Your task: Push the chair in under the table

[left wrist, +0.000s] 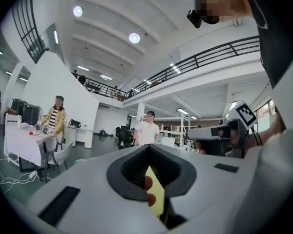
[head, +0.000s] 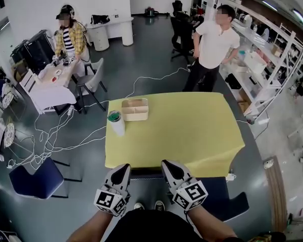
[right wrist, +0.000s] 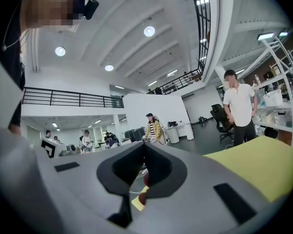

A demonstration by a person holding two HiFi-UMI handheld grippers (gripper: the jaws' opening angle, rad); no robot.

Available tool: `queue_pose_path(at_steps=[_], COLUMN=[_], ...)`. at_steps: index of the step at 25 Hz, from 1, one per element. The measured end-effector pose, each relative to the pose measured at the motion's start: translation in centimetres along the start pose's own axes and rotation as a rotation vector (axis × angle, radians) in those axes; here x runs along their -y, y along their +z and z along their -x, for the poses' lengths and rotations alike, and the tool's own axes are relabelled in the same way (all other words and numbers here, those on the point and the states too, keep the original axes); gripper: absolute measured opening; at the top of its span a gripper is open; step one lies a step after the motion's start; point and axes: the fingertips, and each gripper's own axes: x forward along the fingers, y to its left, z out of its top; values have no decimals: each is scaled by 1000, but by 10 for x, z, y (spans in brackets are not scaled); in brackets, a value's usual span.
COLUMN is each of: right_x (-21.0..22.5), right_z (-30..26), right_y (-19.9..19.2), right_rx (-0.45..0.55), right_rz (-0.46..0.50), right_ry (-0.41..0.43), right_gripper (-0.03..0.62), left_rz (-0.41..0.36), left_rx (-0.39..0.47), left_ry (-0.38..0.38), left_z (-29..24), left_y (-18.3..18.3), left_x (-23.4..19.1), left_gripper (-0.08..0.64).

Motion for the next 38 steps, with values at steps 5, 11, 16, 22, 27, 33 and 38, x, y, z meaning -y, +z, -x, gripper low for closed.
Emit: queue_pose_path(at_steps=[5, 11, 16, 22, 27, 33, 38], right_x=[-2, 4, 8, 10, 4, -7, -22], right_z=[4, 12, 22, 30, 35, 48, 65], right_y=[-10, -8, -12, -26, -39, -51, -55], right_rx=[-26, -35, -53, -87, -111, -126, -134], right_rz=[-21, 17, 33, 15, 1, -13, -18], right_ry=[10, 5, 6, 28, 52, 44, 12], right_gripper=[12, 12, 12, 12, 12, 12, 12], left_rz=[0, 7, 7, 23, 20, 14, 4], left_rx=[12, 21, 29, 18, 17, 7, 34], left_ry=[3, 28, 44, 67, 97, 89, 59], left_z=[1, -2, 0, 8, 23, 40, 55], left_y=[1, -3, -9, -21, -29, -38, -27], left_x=[6, 14, 26, 43, 47, 59, 69], left_gripper=[8, 8, 8, 8, 8, 8, 8])
